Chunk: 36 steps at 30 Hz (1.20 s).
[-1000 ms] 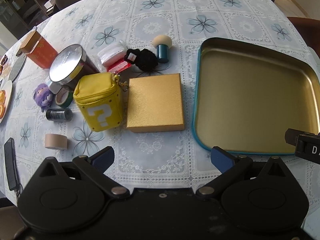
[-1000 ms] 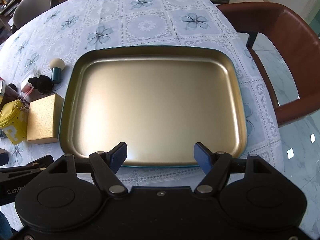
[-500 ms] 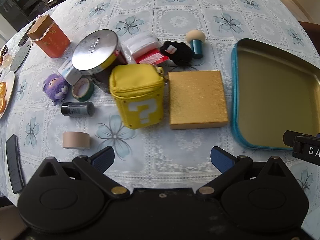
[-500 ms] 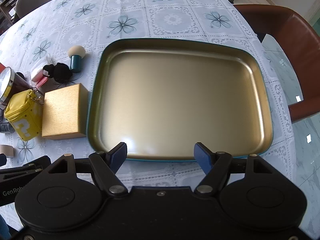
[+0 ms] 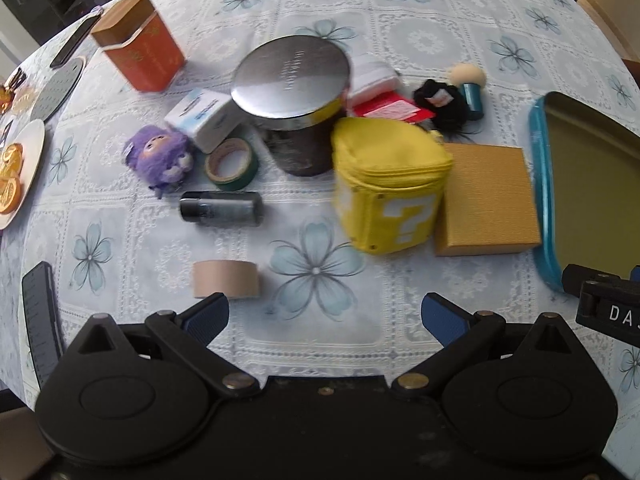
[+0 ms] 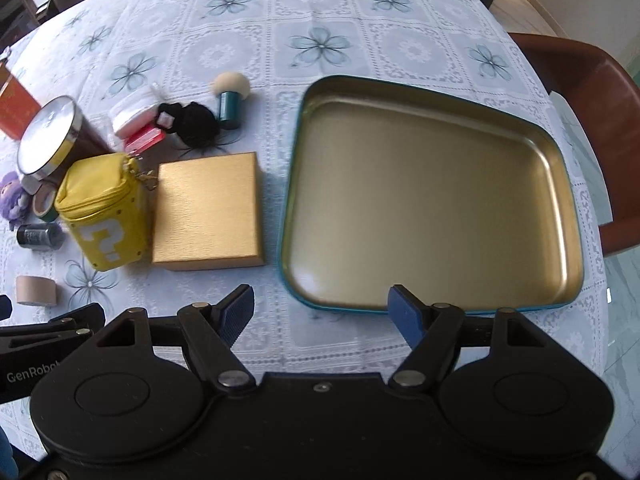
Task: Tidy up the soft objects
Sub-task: 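Move the right tool to the beige tape roll and grasp it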
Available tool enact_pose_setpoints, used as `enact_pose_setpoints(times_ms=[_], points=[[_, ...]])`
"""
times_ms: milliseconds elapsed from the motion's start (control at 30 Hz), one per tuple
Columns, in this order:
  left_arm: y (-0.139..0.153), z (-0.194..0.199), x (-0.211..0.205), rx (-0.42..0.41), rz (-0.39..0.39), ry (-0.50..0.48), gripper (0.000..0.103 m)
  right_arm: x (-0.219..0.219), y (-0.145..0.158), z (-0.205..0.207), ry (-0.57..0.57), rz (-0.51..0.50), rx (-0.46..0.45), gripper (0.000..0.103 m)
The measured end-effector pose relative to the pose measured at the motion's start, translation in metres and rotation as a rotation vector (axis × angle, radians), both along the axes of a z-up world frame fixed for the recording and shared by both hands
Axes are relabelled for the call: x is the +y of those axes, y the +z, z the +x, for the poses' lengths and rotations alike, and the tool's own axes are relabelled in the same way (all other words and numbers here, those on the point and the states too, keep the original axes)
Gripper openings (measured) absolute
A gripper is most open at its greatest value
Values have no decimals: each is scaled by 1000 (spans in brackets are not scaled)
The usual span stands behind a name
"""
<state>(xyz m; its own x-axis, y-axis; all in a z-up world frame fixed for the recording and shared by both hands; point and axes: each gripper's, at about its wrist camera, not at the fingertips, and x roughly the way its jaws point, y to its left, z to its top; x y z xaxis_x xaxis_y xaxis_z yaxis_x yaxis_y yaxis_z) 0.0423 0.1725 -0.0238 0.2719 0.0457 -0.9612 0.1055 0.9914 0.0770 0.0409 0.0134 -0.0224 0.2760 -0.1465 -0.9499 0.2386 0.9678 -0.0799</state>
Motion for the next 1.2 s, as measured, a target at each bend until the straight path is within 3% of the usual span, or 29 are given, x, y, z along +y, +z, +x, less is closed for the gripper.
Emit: enact_pose_setpoints(times_ms=[167, 267, 400, 500, 600, 700, 800, 933, 1133, 1200], points=[[-2, 2, 26, -3, 1, 23, 103, 28, 1, 4, 36, -2, -4, 69], [2, 1, 43, -49, 28, 42, 103, 47, 3, 7, 69, -24, -21, 69], [14, 2, 78, -176, 93, 88, 103, 79, 10, 7, 143, -128, -100, 69], [16, 6, 114, -186, 76, 130, 103, 105, 8, 9, 225, -204, -84, 69], [11, 7, 148, -181, 68, 171, 103, 115, 6, 11, 236, -131, -69, 59], [1, 8, 173, -149, 87, 208, 103, 117, 10, 8, 210, 6, -134, 58], [-12, 10, 192, -112, 42, 211, 103, 115, 7, 13, 111, 95, -157, 58], [-20, 9, 198, -114, -5, 205, 102, 122, -2, 25, 121, 115, -85, 49], [-29, 21, 189, -74, -105, 136, 97, 133, 5, 32, 137, 54, -147, 49], [-33, 23, 187, -57, -126, 109, 96, 140, 5, 32, 171, 62, -135, 43]])
